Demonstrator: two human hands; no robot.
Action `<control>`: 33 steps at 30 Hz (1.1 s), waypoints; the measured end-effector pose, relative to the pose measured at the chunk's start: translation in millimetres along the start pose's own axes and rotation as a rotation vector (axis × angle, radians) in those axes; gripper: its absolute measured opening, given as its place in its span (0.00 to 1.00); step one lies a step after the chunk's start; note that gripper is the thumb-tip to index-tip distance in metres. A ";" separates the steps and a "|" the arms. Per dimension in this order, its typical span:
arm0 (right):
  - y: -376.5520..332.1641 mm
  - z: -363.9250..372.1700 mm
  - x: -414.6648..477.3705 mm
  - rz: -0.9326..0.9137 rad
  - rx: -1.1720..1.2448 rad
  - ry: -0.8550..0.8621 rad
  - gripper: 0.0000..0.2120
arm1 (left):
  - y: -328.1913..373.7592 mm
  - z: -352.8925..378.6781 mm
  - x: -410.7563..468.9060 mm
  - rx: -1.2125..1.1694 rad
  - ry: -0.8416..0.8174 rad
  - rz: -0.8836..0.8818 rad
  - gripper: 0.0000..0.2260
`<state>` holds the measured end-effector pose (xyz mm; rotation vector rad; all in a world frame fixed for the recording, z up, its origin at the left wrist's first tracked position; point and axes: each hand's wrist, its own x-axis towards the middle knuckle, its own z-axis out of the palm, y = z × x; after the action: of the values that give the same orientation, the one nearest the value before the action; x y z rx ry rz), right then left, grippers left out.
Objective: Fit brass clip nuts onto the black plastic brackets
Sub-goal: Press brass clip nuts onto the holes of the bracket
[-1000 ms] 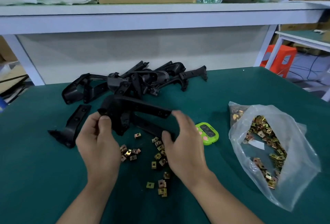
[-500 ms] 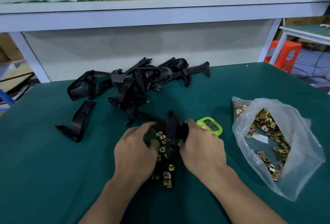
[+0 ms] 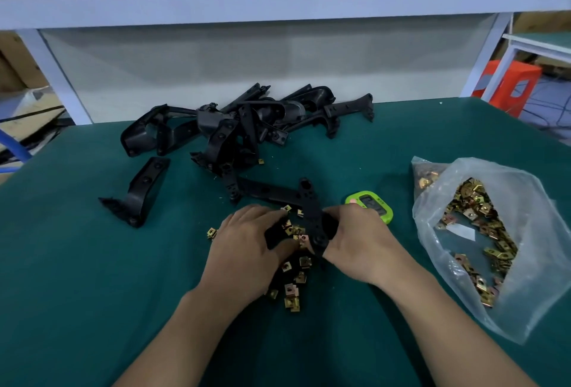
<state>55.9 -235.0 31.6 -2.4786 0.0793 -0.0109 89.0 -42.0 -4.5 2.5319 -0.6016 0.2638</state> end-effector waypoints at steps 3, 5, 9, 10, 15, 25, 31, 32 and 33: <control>1.5 -4.3 0.8 -0.016 0.056 -0.066 0.11 | 6.1 -0.3 1.1 -0.109 0.015 0.073 0.17; 2.0 -3.8 1.0 -0.024 -0.004 -0.050 0.14 | 9.8 0.8 1.1 -0.137 -0.020 0.118 0.15; 1.8 0.1 1.5 -0.007 -0.014 0.000 0.10 | 9.2 0.0 0.2 -0.131 0.011 0.054 0.09; 2.0 0.8 1.9 0.007 0.001 0.007 0.10 | 9.4 -0.1 -0.3 -0.131 0.017 0.038 0.08; 5.5 6.1 1.1 0.056 -0.052 0.170 0.06 | 12.1 1.0 -2.8 -0.089 0.091 -0.006 0.05; -5.8 18.9 -2.4 -0.126 -0.139 0.122 0.05 | 12.5 -6.5 -6.2 -0.050 0.226 -0.030 0.08; -6.6 15.0 -3.6 -0.113 -0.202 0.121 0.13 | 12.7 -8.0 -6.8 -0.099 0.233 -0.057 0.09; -6.9 12.7 -4.1 -0.087 -0.167 0.127 0.13 | 11.9 -8.1 -6.3 -0.126 0.223 -0.052 0.10; -7.0 9.4 -4.5 -0.056 -0.121 0.145 0.15 | 11.8 -7.8 -6.0 -0.149 0.202 -0.030 0.11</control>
<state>52.1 -223.4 28.5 -2.5978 0.0734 -0.2155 77.8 -44.7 5.5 2.3338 -0.4856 0.4407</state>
